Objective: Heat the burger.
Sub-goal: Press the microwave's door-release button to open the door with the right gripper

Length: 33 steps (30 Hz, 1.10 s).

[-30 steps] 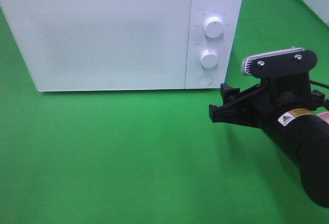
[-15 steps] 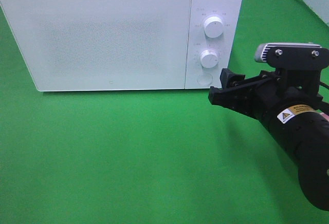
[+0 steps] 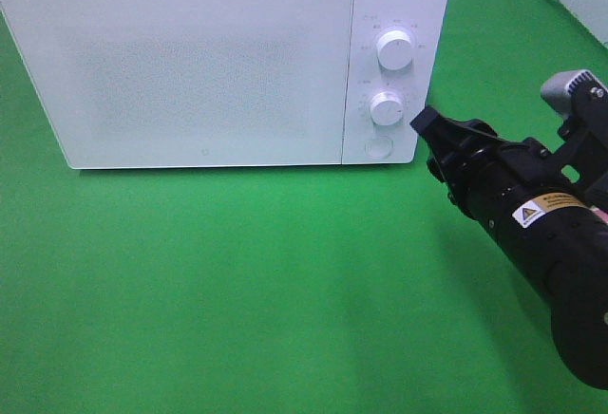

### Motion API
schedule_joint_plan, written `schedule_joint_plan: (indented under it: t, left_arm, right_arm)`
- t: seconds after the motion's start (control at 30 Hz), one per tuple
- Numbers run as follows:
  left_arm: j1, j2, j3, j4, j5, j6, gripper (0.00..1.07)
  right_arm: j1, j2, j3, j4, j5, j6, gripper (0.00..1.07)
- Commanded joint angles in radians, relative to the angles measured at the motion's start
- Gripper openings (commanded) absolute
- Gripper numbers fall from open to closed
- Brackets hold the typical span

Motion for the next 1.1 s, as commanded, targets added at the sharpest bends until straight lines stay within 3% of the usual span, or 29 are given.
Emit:
schedule_joint_plan:
  t: [0.03,0.2,0.27,0.57,1.1]
  left_arm:
    - [-0.001,-0.001,-0.001,-0.004,-0.007,-0.004,1.0]
    - [-0.001,-0.001,-0.001,-0.004,-0.007,-0.004,1.0]
    - [-0.001,-0.001,-0.001,-0.004,-0.007,-0.004,1.0]
    - [-0.001,-0.001,-0.001,-0.004,-0.007,-0.004,1.0]
    - [-0.001,-0.001,-0.001,-0.004,-0.007,-0.004,1.0]
  right_arm:
    - [0.004,-0.002,-0.008,-0.011,0.026,0.182,0.27]
    - [0.004,-0.002,-0.008,-0.011,0.052,0.278,0.24]
    - [0.004,-0.002,-0.008,-0.011,0.078,0.418,0.18]
    - [0.004,-0.002,-0.008,-0.015,0.112,0.473,0.0]
    - [0.001,-0.002,-0.009,-0.031,0.177,0.614,0.0]
